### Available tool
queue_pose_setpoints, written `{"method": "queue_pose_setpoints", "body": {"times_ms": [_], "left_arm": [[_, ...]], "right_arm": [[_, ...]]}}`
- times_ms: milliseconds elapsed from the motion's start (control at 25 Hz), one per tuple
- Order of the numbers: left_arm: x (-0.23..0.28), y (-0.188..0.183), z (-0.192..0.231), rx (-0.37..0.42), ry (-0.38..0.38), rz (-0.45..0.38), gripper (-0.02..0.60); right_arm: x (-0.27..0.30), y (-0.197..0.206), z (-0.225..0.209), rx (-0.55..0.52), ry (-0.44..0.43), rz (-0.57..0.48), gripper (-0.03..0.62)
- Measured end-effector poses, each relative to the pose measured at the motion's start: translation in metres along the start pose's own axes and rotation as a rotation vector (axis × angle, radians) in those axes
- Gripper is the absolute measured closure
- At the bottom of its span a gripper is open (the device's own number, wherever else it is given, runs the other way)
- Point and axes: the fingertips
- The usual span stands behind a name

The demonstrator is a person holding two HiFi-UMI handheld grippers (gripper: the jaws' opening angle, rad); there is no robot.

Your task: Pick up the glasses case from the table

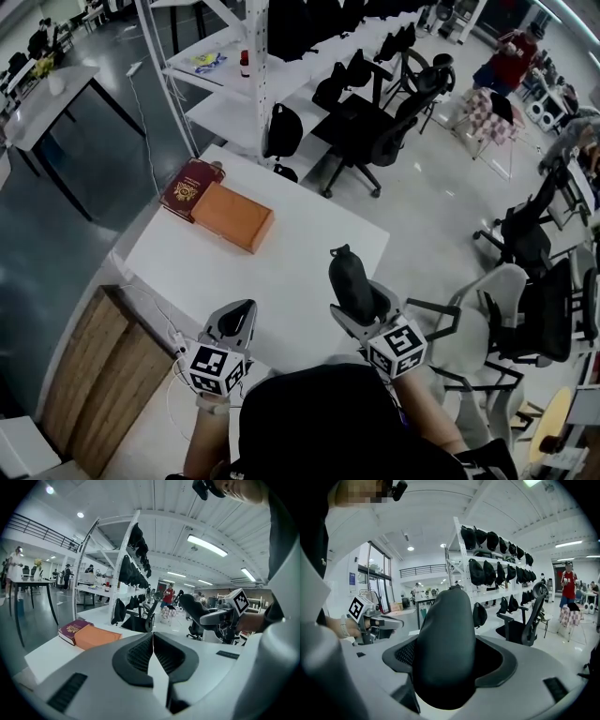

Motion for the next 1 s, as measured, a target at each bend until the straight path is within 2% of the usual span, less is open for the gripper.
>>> {"method": "queue_pose_setpoints", "body": {"times_ms": [1000], "left_arm": [[0.0003,0.0073,-0.0006,-0.021,-0.01,0.006,0.561]], "right_arm": [[0.0079,0.0064,-0.0053,0.032,0.011,0.009,0.221]]}}
Point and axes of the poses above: the fingertips, and each gripper's own axes: x forward along the fingers, z to its left, y out of its underside, and after that the axes turned 2 degrees about -z, right-handed
